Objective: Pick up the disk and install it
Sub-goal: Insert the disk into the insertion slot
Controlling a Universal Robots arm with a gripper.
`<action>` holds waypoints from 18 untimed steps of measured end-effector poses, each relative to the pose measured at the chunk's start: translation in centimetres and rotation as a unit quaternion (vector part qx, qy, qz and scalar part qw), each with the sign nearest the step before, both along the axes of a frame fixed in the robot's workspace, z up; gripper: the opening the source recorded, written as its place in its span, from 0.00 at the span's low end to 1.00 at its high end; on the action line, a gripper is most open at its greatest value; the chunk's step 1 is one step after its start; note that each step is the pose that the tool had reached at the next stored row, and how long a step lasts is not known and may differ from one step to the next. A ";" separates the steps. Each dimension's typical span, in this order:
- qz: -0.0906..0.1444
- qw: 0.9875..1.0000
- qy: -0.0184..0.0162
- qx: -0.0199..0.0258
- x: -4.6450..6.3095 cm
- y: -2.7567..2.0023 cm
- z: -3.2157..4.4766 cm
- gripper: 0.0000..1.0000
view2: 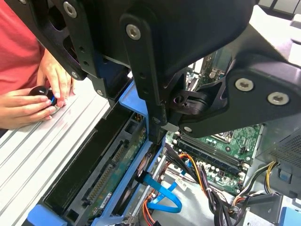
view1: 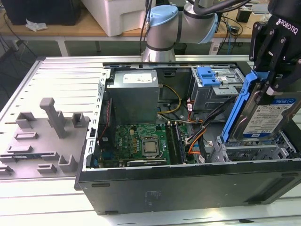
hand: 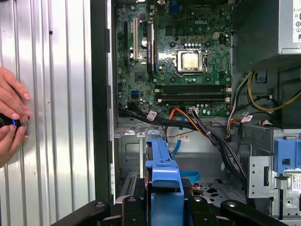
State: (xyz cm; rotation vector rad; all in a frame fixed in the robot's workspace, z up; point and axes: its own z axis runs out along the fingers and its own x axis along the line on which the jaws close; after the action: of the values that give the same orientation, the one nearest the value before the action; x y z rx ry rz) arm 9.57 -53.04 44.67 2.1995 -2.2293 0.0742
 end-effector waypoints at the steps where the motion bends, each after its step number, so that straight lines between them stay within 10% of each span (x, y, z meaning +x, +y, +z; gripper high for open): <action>1: 0.000 1.000 0.000 0.000 0.0 0.00 0.00 0.36; 18: 0.000 1.000 0.000 0.000 0.0 -0.11 0.32 0.36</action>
State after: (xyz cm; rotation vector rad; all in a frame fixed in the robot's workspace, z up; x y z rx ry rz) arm 9.55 -53.14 44.98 2.1997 -2.2296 0.0747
